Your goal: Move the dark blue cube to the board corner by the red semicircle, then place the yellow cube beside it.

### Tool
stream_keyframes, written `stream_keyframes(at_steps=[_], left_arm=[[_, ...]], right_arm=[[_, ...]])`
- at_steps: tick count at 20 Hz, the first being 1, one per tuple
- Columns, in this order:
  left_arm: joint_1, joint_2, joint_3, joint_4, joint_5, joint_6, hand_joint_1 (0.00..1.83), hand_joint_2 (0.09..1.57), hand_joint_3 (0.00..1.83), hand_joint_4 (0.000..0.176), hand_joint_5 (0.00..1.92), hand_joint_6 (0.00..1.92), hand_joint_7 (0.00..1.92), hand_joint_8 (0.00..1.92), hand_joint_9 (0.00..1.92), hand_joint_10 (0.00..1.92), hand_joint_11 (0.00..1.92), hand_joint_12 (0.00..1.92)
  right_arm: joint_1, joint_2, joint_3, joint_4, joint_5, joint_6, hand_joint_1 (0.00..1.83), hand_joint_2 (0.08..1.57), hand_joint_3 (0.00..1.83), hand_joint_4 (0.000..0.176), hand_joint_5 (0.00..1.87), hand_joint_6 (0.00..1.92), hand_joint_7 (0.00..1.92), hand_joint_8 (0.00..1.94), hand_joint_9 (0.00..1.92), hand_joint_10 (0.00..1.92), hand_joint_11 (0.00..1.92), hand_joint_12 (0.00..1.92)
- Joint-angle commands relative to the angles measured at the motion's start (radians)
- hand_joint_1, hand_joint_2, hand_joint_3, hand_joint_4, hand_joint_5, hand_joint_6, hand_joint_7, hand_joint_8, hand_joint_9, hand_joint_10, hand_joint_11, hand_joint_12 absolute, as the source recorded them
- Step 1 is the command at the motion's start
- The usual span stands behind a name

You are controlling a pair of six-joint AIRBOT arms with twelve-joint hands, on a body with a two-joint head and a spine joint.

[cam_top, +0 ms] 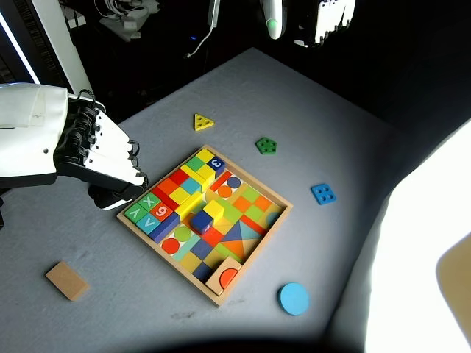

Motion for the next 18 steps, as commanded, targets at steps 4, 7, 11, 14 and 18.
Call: stream_keyframes(at_steps=[4,7,11,14,18], left_arm=[[-0.012,0.003,-0.003,0.041,-0.081,0.0,0.0,1.2,0.01,0.042,0.1,0.01,0.11,0.0,0.11,0.01,0.0,0.55],[-0.012,0.003,-0.003,0.041,-0.081,0.0,0.0,1.21,0.01,0.042,0.1,0.0,0.11,0.0,0.11,0.01,0.0,0.56],[-0.012,0.003,-0.003,0.041,-0.081,0.0,0.0,1.21,0.0,0.036,0.1,0.0,0.11,0.0,0.11,0.0,0.0,0.56],[-0.012,0.003,-0.002,0.041,-0.081,0.0,0.0,1.21,0.0,0.037,0.11,0.0,0.11,0.0,0.11,0.0,0.0,0.6],[-0.012,0.003,-0.002,0.041,-0.081,0.0,0.0,1.21,0.0,0.038,0.12,0.01,0.13,0.0,0.13,0.0,0.0,0.61]], right_arm=[[0.011,0.002,-0.003,0.033,0.084,-0.008,0.0,1.14,0.03,0.009,0.14,0.04,0.12,0.0,0.05,0.03,0.0,0.14],[0.011,0.0,-0.003,0.034,0.076,-0.01,0.0,1.14,0.01,0.01,0.14,0.02,0.08,0.0,0.03,0.02,0.0,0.05],[-0.015,-0.041,-0.002,0.337,-0.02,-0.339,0.0,1.15,0.01,0.012,0.14,0.01,0.07,0.0,0.02,0.01,0.0,0.0],[-0.048,-0.076,0.009,0.425,-0.006,-0.468,0.0,1.16,0.0,0.033,0.41,0.09,0.08,0.0,0.01,0.0,0.0,0.0],[-0.069,-0.154,0.079,0.464,-0.065,-0.467,0.0,1.18,0.0,0.0,0.82,0.1,0.18,0.01,0.0,0.0,0.0,0.0]])
